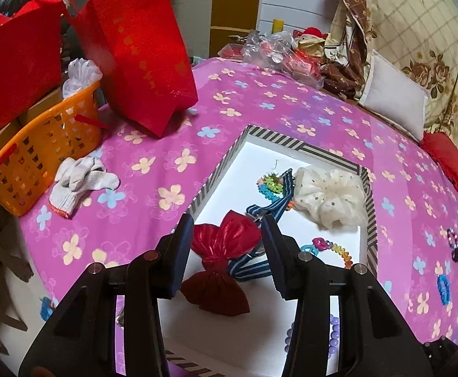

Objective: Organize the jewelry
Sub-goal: 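Carry red bow and purple bracelet into the white box and open both tools, then withdraw both tools back toward the remaining jewelry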

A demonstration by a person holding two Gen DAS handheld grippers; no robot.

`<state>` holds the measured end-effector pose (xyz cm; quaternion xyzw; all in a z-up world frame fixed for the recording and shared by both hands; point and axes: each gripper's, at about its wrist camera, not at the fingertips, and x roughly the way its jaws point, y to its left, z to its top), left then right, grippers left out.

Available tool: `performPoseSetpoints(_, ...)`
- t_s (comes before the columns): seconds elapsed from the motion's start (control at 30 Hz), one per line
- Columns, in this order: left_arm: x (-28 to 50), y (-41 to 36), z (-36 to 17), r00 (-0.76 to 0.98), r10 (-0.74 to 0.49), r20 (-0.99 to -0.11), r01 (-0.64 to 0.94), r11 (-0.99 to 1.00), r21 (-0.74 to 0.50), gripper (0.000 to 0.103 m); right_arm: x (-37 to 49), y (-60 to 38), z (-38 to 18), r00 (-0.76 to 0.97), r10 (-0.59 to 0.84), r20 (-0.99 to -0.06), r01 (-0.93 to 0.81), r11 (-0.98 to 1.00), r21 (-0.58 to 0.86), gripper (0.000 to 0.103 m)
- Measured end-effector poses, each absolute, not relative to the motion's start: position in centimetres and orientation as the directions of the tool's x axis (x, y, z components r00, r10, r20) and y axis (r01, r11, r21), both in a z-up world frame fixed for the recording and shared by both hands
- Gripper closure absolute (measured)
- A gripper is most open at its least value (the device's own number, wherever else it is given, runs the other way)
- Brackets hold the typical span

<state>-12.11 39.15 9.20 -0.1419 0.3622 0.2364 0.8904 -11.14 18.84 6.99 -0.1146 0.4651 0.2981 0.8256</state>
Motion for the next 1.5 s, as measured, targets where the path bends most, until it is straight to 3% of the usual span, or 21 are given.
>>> performPoseSetpoints(0.9,-9.0,31.4,8.4,0.645,0.285,-0.709,-0.407,0.913,-0.004,0.059,-8.6,6.8,6.7,0.488,0.332,-0.807,-0.43,0.896,0.108,0.059)
performPoseSetpoints(1.13,-8.7,25.8,8.9,0.679,0.155,-0.718,-0.276,0.96,-0.055,0.059,-7.7,-3.6,5.6,0.534,0.24,-0.811,-0.263,0.958,0.11,0.059)
performPoseSetpoints(1.3,-7.2,20.7,8.2,0.651,0.094,-0.753,-0.158,0.987,-0.013,0.054,-7.1,-9.9,4.8,0.543,0.195,-0.817,-0.151,0.979,0.133,0.059)
performPoseSetpoints(1.5,-4.2,14.0,6.7,0.579,-0.071,-0.812,0.007,0.997,-0.083,0.053,-6.4,-15.2,4.1,0.55,0.18,-0.816,-0.057,0.982,0.179,0.059)
